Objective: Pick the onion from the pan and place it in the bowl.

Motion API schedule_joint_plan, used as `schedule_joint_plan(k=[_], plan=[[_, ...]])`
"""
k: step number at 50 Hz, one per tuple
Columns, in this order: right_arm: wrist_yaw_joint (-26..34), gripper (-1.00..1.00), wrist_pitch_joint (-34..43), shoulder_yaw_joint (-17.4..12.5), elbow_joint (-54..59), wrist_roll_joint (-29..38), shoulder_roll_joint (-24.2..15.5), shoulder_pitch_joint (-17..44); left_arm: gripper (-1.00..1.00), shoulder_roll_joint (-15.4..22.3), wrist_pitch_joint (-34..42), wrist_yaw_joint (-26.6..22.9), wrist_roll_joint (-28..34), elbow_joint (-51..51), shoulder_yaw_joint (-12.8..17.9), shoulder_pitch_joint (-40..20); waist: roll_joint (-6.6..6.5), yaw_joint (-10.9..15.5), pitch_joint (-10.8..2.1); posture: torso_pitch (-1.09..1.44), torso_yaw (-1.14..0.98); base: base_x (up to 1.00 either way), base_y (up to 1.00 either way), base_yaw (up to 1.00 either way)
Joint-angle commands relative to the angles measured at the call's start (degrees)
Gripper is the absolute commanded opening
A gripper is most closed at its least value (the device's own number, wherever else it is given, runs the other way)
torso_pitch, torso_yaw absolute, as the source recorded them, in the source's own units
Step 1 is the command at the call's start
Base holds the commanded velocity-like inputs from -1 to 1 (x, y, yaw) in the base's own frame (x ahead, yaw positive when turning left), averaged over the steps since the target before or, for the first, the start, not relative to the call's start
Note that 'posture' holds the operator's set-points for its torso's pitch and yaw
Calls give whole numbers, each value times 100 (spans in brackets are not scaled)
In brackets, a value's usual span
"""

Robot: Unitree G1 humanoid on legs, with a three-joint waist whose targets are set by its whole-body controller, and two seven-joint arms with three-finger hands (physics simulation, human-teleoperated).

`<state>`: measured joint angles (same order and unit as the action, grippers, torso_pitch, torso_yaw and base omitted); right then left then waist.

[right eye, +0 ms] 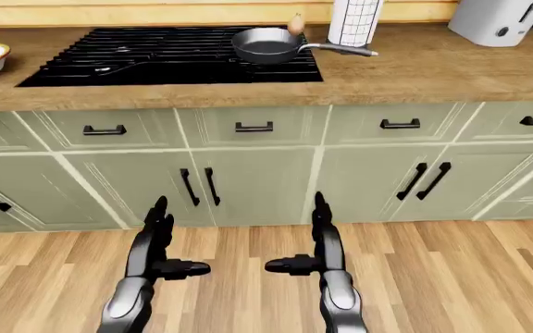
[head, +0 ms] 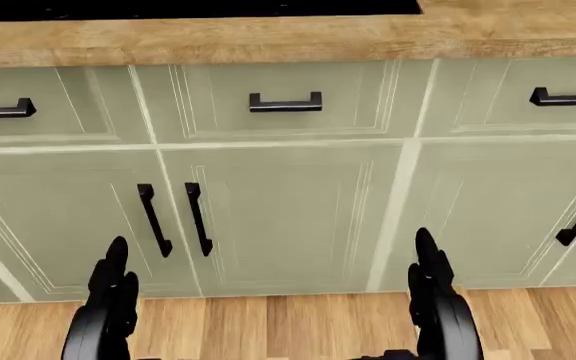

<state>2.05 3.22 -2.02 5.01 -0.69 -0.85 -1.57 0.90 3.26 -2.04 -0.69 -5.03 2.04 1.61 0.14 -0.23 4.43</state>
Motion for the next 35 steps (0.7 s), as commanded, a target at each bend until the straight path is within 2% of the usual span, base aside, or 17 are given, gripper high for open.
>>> schedule_joint_plan(k=[1,3,4,5,7,8,27,28,30,32,35], plan=[[-82,100,-279,-63,-471,9,-38,187,100,-2,-405,47,73,435,-43,-139,45,-12,-5,0,0,0,0,0],[-111,100,-259,-99,-478,-14,-42,177,100,-1,-440,49,73,384,-37,-164,7,41,-351,0,0,0,0,0],[-127,100,-192,-105,-557,-19,-43,156,100,5,-503,64,90,294,-28,-195,12,38,-297,0,0,0,0,0],[-144,100,-101,-91,-666,-4,-39,139,100,13,-559,71,90,201,-10,-231,41,43,-96,0,0,0,0,0],[-172,100,-48,-74,-736,34,-34,118,100,21,-589,83,82,143,11,-257,53,55,-397,0,0,0,0,0],[-172,100,-61,-79,-728,33,-35,113,100,23,-585,85,77,145,15,-256,50,56,-428,0,0,0,0,0],[-151,100,-318,-90,-463,48,-43,122,100,23,-645,122,83,-30,5,-297,26,40,-522,0,0,0,0,0],[-153,100,-348,-85,-408,52,-39,141,100,22,-656,125,87,-48,4,-302,-9,35,-608,0,0,0,10,0],[-143,100,-371,-85,-376,35,-37,145,100,20,-670,129,95,-57,-2,-299,37,24,-472,0,0,0,37,0],[-139,100,-347,-103,-445,10,-44,121,100,18,-681,130,100,-76,-8,-301,359,6,-350,0,0,0,95,0],[-146,100,-351,-100,-433,7,-39,130,100,17,-666,129,99,-61,-12,-300,397,-31,-370,0,0,0,100,0]])
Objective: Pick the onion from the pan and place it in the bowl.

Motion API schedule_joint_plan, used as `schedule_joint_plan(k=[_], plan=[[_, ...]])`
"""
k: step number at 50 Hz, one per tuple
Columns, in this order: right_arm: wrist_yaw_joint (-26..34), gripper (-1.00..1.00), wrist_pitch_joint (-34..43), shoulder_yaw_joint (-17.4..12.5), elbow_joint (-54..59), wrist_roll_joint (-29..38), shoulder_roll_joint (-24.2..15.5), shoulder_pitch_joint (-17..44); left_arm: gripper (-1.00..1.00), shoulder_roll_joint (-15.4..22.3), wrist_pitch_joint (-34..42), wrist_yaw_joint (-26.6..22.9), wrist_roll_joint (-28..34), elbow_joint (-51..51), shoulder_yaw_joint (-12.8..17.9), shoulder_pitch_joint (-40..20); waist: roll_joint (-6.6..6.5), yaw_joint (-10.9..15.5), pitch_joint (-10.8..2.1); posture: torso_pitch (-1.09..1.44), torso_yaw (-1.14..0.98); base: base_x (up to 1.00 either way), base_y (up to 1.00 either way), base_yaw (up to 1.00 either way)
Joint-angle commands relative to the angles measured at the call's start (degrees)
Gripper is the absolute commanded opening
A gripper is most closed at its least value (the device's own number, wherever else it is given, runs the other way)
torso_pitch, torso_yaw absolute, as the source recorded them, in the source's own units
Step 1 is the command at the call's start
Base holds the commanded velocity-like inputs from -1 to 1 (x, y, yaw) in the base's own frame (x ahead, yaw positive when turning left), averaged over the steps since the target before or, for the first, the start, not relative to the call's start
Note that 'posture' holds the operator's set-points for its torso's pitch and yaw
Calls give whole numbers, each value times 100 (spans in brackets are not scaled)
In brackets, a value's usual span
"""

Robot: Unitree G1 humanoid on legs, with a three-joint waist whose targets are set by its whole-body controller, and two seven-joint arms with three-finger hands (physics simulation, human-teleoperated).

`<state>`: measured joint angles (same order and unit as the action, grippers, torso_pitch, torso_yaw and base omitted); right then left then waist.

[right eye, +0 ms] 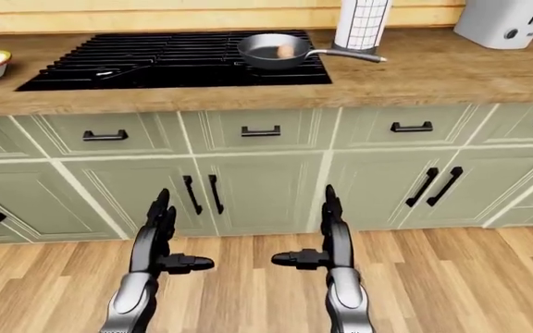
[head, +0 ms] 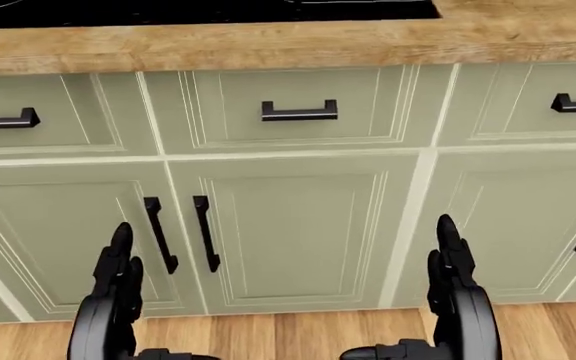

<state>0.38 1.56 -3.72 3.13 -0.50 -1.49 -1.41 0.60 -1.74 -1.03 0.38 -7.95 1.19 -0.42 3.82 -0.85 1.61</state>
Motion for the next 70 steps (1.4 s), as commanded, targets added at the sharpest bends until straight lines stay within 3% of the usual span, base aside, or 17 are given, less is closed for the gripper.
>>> schedule_joint_plan(k=[1,4,7,9,17,20,22,32,42,46,47,49,56,61,65,66,70], plan=[[9,100,-223,71,-197,2,24,129,100,49,-154,27,-12,239,76,-99,4,21,-46,0,0,0,100,0],[38,100,-242,54,-186,-49,16,128,100,43,-160,26,-12,234,70,-96,-132,-23,19,0,0,0,67,0],[41,100,-274,54,-155,-67,21,136,100,45,-123,18,-29,278,74,-87,-955,-92,5,0,0,0,2,0],[33,100,-264,26,-126,-76,2,155,100,51,-126,17,-40,254,87,-104,-730,-27,92,0,0,0,0,0],[-56,100,-260,-98,-47,-149,-40,246,100,47,47,-3,-105,309,91,-164,-318,126,6,0,0,0,0,0],[-31,100,263,-139,-675,-543,-7,367,100,73,628,54,-472,488,274,-448,-15,185,-86,0,0,0,0,0],[-275,100,842,-246,-982,-428,-171,728,100,163,1151,54,-568,956,278,-708,-158,179,-78,0,0,0,0,0],[-50,100,3264,-896,-379,-1121,-1435,3398,100,844,3347,30,-783,840,495,-3115,-282,129,-284,0,0,0,0,0],[654,100,4093,-581,1054,-629,-2154,5750,100,1409,4267,382,-1135,-501,767,-5430,-299,89,-223,0,0,0,0,0],[753,100,4114,-544,1157,-467,-2140,5966,100,1519,4405,463,-1179,-502,755,-5659,-302,90,-200,0,0,0,0,0],[780,100,4145,-525,1130,-418,-2141,5982,100,1538,4456,471,-1186,-436,745,-5674,-320,89,-352,0,0,15,0,0],[817,100,4267,-542,1014,-374,-2141,6046,100,1575,4560,493,-1205,-311,757,-5714,-338,100,-134,0,0,22,0,0],[941,100,4450,-535,905,-211,-2163,6209,100,1634,4714,541,-1241,-101,772,-5754,-281,101,-92,0,0,19,0,0],[994,100,4438,-553,963,-160,-2155,6254,100,1655,4798,567,-1248,-59,770,-5820,-385,87,-177,0,0,15,0,0],[982,100,4330,-447,982,3,-2138,6179,100,1608,4773,571,-1235,-22,730,-5778,-721,37,-35,0,0,28,0,0],[1028,100,4347,-501,1056,-19,-2137,6251,100,1609,4743,572,-1197,-12,710,-5738,-616,46,-47,0,0,28,0,0],[1060,100,4380,-516,1077,11,-2133,6319,100,1632,4763,568,-1162,-61,742,-5806,-697,87,-85,0,0,28,0,0]])
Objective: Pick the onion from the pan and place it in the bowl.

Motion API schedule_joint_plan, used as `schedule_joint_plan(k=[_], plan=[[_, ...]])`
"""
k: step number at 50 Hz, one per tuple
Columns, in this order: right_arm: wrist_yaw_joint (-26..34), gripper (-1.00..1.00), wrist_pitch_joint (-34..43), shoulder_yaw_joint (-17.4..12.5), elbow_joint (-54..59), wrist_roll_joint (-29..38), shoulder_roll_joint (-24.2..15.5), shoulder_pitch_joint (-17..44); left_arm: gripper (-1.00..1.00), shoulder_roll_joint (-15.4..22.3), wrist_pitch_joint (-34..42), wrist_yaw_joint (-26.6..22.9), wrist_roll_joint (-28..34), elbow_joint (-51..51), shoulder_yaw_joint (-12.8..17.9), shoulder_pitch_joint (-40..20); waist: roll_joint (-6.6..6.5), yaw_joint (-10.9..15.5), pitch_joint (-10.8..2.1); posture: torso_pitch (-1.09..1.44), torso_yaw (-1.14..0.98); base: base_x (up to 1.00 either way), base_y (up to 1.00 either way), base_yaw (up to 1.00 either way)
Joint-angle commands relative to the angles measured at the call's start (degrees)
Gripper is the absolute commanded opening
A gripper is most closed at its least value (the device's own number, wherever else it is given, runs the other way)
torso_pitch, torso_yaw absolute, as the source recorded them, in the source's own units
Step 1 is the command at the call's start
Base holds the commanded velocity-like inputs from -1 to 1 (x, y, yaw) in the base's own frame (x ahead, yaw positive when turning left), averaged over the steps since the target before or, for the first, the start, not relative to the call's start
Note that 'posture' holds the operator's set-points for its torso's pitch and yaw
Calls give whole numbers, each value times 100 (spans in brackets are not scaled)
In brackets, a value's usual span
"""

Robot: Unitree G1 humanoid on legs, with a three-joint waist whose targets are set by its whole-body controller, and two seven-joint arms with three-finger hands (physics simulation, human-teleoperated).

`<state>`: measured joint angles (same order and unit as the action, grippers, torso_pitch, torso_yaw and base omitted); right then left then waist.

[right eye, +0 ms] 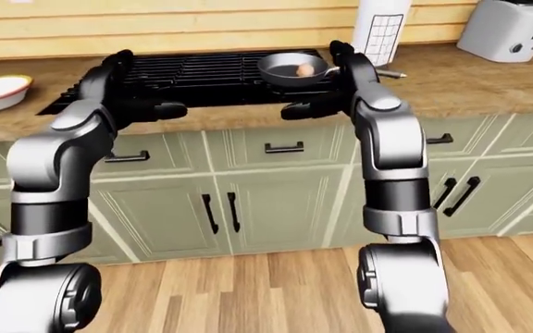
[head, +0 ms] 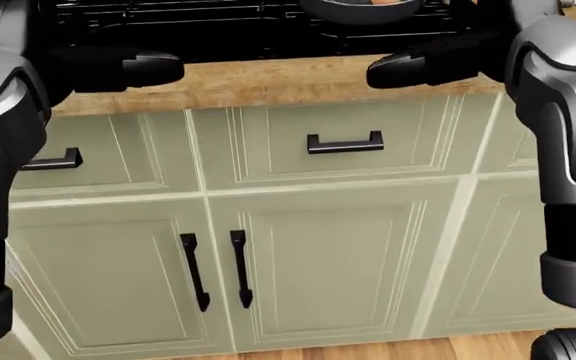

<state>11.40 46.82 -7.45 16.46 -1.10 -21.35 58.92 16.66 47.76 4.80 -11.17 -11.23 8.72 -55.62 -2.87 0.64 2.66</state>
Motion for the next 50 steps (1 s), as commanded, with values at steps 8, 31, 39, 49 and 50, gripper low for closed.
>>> schedule_joint_plan(k=[8,31,39,49,50], plan=[[-15,100,-47,-177,-401,70,-163,263,100,55,-138,18,-32,317,32,-315,557,61,-201,0,0,28,0,0],[-24,100,-14,-165,-420,33,-147,372,100,77,-57,45,6,431,25,-408,68,-37,-178,0,0,34,0,0],[13,100,49,-151,-437,60,-171,446,100,78,-38,56,-2,422,9,-467,640,45,-157,0,0,39,0,0],[43,100,13,-173,-408,72,-184,385,100,103,-24,51,0,385,0,-563,209,-126,-154,0,0,39,0,0],[46,100,31,-174,-429,72,-188,390,100,102,3,55,-5,394,4,-593,90,-143,-183,0,0,39,0,0]])
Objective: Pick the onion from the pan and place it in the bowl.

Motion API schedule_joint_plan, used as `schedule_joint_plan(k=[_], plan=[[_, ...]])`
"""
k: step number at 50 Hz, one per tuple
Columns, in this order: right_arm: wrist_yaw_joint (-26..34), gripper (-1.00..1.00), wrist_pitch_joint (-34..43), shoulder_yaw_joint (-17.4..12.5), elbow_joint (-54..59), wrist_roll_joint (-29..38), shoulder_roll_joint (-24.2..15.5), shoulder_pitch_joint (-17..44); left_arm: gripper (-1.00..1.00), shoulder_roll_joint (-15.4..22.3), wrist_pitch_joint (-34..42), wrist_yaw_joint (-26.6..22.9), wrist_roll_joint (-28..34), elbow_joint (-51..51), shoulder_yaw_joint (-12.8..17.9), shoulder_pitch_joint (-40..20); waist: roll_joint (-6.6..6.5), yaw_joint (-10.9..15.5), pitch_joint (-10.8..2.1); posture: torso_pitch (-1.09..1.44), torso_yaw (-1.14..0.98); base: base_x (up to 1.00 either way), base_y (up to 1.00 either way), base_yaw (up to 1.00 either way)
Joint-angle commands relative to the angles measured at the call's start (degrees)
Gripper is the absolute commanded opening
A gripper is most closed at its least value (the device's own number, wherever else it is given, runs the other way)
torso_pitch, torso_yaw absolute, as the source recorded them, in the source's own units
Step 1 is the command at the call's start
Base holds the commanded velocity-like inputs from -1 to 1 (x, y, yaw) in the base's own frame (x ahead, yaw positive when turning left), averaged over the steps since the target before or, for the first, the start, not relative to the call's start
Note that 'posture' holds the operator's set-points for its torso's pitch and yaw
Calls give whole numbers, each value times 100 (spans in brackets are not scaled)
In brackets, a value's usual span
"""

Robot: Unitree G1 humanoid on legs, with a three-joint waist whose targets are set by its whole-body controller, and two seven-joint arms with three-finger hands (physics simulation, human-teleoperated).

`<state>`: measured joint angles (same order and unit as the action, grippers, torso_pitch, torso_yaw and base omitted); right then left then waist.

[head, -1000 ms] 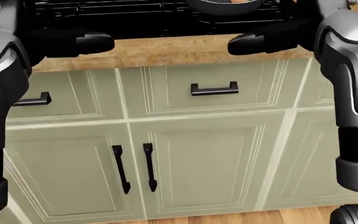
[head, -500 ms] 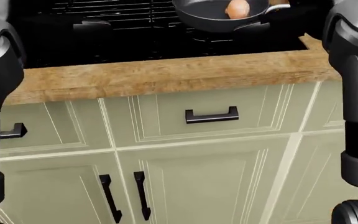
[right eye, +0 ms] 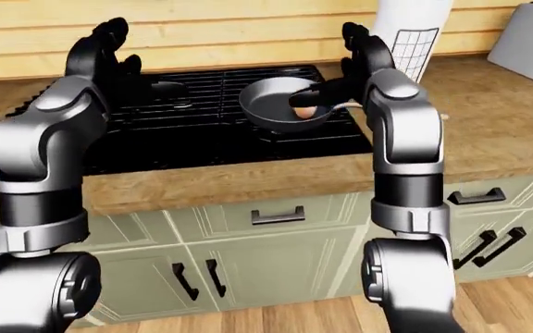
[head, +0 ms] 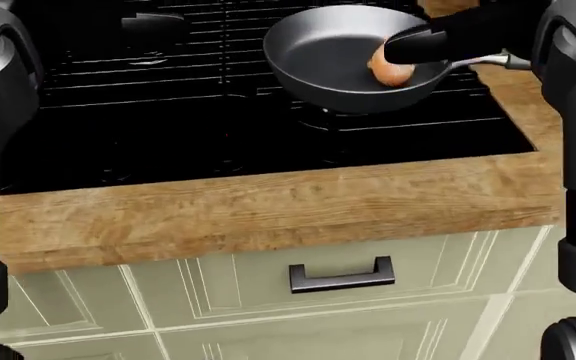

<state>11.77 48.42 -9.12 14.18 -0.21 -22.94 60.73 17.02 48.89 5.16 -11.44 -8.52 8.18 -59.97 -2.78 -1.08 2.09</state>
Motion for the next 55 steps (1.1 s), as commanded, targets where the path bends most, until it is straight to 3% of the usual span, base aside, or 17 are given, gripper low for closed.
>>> schedule_joint_plan(k=[1,2,3,4,9,13,17,18,19,20,27,30,31,37,41,47,55], plan=[[13,100,-118,-7,-203,-15,-38,230,100,65,-74,24,18,162,55,-173,-85,15,-191,0,0,39,0,0],[11,100,-139,-7,-213,-13,-32,209,100,67,-59,24,14,178,58,-181,-174,-1,-326,0,0,40,0,0],[17,100,-114,-8,-218,-13,-43,236,100,69,-65,21,15,175,60,-176,-99,61,-130,0,0,38,0,0],[27,100,-90,-8,-202,-12,-60,278,100,72,-66,18,17,178,60,-169,-200,8,-58,0,0,39,0,0],[56,100,-70,-6,-51,-17,-109,449,100,135,-16,-2,11,160,88,-246,-1,120,-130,0,0,39,0,0],[95,100,-101,18,112,21,-153,599,100,169,49,3,-7,192,101,-305,241,200,-130,0,0,38,0,0],[130,100,-146,-12,275,19,-202,715,100,210,69,-28,-15,62,104,-433,649,267,-278,0,0,39,0,0],[147,100,-124,-6,236,15,-207,713,100,223,65,-38,-23,-11,115,-480,590,221,-142,0,0,39,0,0],[213,100,-135,-11,230,-18,-220,738,100,231,71,-41,-29,-37,114,-508,731,278,122,0,0,0,0,0],[230,100,-138,-30,219,-36,-232,745,100,237,80,-41,-29,-58,107,-535,778,256,40,0,0,0,0,0],[287,100,-76,-80,263,-49,-429,882,100,327,187,-35,-14,-96,100,-762,627,130,-145,0,0,0,0,0],[340,100,-101,-80,251,-22,-509,855,100,330,220,-35,0,-70,90,-809,365,93,-148,0,0,0,0,0],[364,100,-104,-77,280,-13,-535,878,100,330,233,-37,4,-60,87,-819,464,64,-148,0,0,0,0,0],[706,100,-577,177,693,335,-840,1144,100,401,316,-79,34,9,110,-861,467,142,-90,0,0,0,0,0],[1106,100,-1481,225,1267,761,-963,1422,100,423,303,-105,53,-16,113,-883,432,132,-37,0,0,0,0,0],[2165,100,-1485,472,1790,1423,-1162,1843,100,519,351,-175,94,-31,126,-957,355,93,3,0,0,0,0,0],[2649,100,-2920,516,3252,2530,-1117,2320,100,589,319,-269,209,-248,104,-1173,283,27,7,0,0,0,0,0]])
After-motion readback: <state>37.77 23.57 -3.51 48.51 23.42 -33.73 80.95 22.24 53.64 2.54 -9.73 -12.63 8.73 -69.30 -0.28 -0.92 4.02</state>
